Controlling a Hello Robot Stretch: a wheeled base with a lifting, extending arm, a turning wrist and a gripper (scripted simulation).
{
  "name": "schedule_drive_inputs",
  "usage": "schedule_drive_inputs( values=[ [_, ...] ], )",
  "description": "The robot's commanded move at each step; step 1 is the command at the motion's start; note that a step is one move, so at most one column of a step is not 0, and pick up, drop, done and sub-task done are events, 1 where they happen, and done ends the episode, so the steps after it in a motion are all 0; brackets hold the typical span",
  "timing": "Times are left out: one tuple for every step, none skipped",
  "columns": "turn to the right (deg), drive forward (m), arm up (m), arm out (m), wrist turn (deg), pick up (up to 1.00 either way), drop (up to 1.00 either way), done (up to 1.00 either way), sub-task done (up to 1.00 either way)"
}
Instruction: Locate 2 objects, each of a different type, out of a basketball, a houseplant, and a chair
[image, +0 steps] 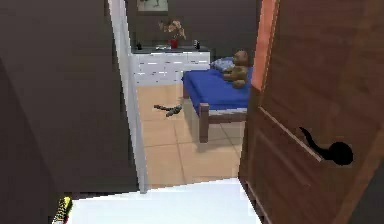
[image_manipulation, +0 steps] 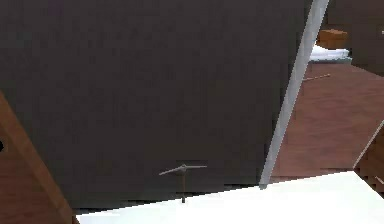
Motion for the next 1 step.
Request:
schedule_drive_inputs(
  values=[
    [0.0,1.00,0.00,0.00,0.0,0.00,0.00,0.00,0.00]
  ],
)
